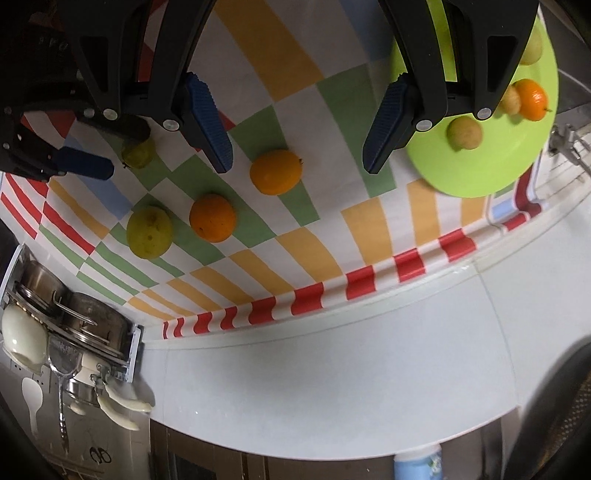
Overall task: Organize fruits
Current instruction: 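Grasp an orange with the left tool while the right tool grasps a green lime, then carry the orange onto the plate and open the left tool while the right tool places the lime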
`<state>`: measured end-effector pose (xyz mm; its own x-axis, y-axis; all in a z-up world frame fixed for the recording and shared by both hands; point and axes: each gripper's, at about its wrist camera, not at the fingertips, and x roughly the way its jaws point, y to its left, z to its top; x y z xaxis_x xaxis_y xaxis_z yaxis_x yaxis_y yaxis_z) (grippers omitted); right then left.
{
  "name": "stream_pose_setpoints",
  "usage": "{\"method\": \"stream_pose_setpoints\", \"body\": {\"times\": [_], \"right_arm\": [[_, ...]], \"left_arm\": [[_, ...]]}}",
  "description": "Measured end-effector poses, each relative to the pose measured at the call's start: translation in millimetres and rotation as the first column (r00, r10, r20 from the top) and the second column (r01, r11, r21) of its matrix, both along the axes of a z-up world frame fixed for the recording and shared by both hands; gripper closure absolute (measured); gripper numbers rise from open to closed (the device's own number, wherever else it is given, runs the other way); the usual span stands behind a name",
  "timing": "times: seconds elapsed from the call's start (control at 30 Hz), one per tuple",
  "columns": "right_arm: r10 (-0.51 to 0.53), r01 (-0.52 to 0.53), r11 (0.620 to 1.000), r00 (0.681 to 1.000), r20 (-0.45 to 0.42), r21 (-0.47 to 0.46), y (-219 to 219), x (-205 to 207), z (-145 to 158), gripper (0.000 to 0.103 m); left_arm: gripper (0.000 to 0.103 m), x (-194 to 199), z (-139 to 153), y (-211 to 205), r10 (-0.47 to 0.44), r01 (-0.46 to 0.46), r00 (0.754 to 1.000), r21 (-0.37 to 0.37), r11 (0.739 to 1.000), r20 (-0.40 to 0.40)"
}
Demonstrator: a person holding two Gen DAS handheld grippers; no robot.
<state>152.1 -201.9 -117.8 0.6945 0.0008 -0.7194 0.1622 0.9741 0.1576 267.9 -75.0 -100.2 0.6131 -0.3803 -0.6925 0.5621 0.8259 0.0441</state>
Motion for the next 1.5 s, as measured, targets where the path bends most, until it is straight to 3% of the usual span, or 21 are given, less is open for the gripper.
{"method": "stream_pose_setpoints", "body": {"times": [0.13,0.23,0.47,0.57,0.9,1.5], "right_arm": [[0.000,0.000,1.000,1.000,-0.021,0.006,-0.9,4.8,-5.4,0.053],[-0.007,0.008,1.000,0.999,-0.035,0.008,-3.2,8.3,-9.9,0.054],[-0.002,0.002,1.000,0.999,-0.036,-0.002,-2.9,11.9,-13.6,0.067],[-0.002,0.002,1.000,0.999,-0.033,0.002,-3.4,11.7,-14.1,0.068],[-0.006,0.006,1.000,1.000,-0.011,0.005,-6.8,9.0,-7.8,0.068],[0.073,-0.072,0.997,0.993,0.092,-0.015,9.0,-8.4,38.7,0.068]], "left_arm": [[0.035,7.9,-8.0,-10.2,-0.013,0.013,1.000,0.009,1.000,-0.012],[0.043,12.3,-13.3,-15.7,-0.021,0.022,1.000,0.012,1.000,-0.021],[0.059,18.4,-20.3,-23.7,-0.051,0.052,0.998,0.024,0.998,-0.037],[0.066,17.9,-21.4,-27.2,-0.073,0.074,0.996,0.029,0.997,-0.042],[0.066,9.8,-13.8,-23.0,-0.070,0.071,0.997,0.029,0.997,-0.028],[0.066,-37.0,39.9,13.4,-0.001,0.003,0.999,-0.035,0.999,0.041]]}}
